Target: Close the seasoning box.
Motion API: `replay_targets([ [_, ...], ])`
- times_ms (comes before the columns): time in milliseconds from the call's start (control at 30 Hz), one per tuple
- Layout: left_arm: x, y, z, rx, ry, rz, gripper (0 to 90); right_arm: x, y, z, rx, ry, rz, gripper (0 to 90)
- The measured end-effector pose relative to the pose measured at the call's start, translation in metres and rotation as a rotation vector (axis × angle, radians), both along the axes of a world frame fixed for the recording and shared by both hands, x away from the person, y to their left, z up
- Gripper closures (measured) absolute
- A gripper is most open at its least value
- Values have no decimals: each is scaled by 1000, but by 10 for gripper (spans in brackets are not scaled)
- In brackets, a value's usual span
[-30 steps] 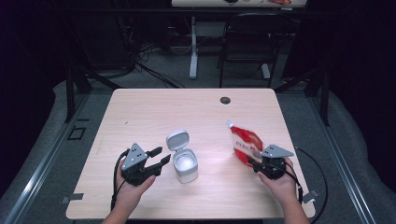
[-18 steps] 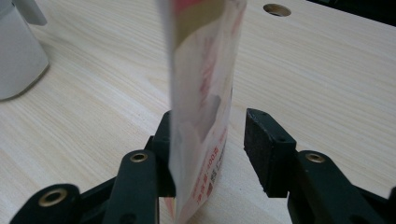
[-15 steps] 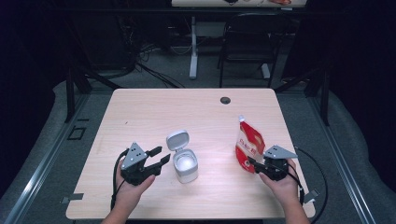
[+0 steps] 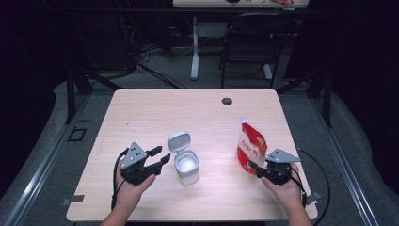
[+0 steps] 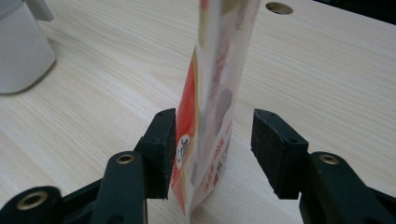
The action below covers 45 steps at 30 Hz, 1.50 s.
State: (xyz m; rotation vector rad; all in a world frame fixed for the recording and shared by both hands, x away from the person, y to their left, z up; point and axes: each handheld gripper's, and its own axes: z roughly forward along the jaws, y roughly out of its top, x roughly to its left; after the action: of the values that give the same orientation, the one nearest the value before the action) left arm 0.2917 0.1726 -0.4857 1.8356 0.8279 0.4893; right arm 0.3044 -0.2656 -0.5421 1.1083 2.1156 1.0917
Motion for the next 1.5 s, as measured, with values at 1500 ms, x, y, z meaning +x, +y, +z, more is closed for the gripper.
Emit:
replay_targets([
  [1500, 34, -5, 3, -20, 8, 17, 900, -41, -10, 7, -11, -40, -30, 471],
])
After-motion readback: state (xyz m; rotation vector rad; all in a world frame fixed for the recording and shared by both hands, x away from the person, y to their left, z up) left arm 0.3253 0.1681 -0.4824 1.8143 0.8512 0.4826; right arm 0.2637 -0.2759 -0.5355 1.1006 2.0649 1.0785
